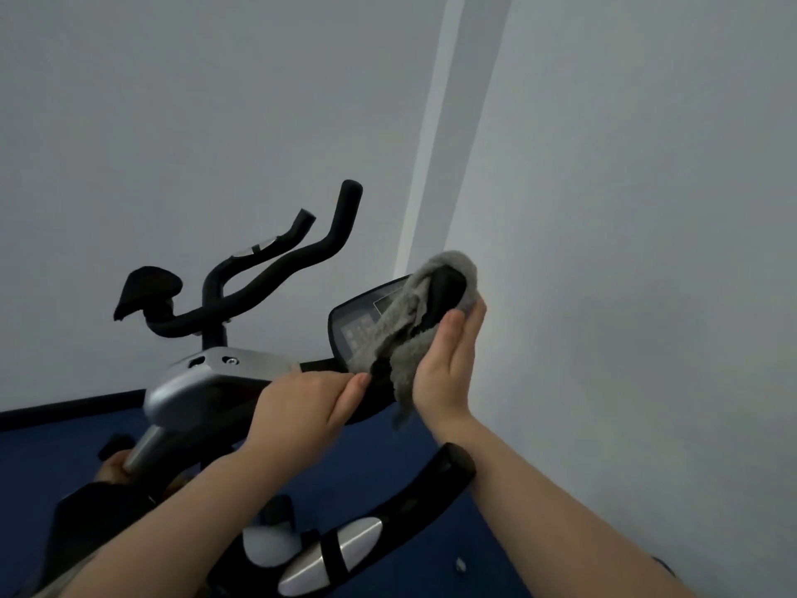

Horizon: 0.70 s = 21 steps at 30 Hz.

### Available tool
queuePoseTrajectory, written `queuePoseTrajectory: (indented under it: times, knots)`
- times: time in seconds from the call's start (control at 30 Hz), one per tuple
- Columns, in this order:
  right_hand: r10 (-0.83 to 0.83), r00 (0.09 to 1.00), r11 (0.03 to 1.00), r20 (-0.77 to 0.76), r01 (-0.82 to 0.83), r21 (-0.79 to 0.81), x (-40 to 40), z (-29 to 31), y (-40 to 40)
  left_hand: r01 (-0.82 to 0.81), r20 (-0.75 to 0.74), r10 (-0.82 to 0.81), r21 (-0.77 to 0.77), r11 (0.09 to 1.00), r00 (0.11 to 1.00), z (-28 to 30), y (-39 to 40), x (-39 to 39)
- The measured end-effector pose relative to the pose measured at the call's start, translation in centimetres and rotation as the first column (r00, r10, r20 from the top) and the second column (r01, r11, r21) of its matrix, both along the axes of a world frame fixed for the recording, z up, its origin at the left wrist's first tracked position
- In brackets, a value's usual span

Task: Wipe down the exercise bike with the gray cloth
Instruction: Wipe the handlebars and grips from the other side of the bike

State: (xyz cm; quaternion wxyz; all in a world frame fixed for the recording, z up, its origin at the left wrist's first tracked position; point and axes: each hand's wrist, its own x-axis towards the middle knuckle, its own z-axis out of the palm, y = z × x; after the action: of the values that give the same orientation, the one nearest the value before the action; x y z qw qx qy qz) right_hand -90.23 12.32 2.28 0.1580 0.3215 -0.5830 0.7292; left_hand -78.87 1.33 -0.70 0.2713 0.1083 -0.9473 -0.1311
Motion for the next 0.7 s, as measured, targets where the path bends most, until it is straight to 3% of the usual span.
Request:
queuePoseTrajectory:
  times: [0.13, 0.3, 0.43, 0.6, 0.7]
  knots:
    - [-0.064, 0.998, 0.998, -0.026, 0.064, 0.005, -1.7, 2.5, -0.2, 0.008, -0.018, -0.007, 0.025, 1.0, 1.0, 0.0, 0.0, 0.0]
    - [-0.003, 1.0, 0.996, -0.031, 0.006, 0.091, 0.0, 0.2, 0.7, 0.011, -0.03, -0.011, 0.011, 1.0, 0.999, -0.1, 0.0, 0.0]
    - [-0.004, 0.999, 0.993, -0.052, 0.011, 0.12, -1.7, 3.7, 0.9, 0.002, -0.05, -0.003, -0.031, 1.0, 0.999, -0.4, -0.2, 0.0]
    - [-0.072, 0.935, 0.972, -0.347, 0.143, 0.185, -2.0, 5.6, 1.5, 0.139, -0.031, -0.137, 0.058, 0.989, 0.99, 0.1, -0.6, 0.4]
    - [0.027, 0.72, 0.873, -0.694, 0.322, 0.367, -2.5, 7.7, 2.1, 0.25, 0.041, -0.257, 0.124, 0.96, 0.966, 0.5, -1.4, 0.9]
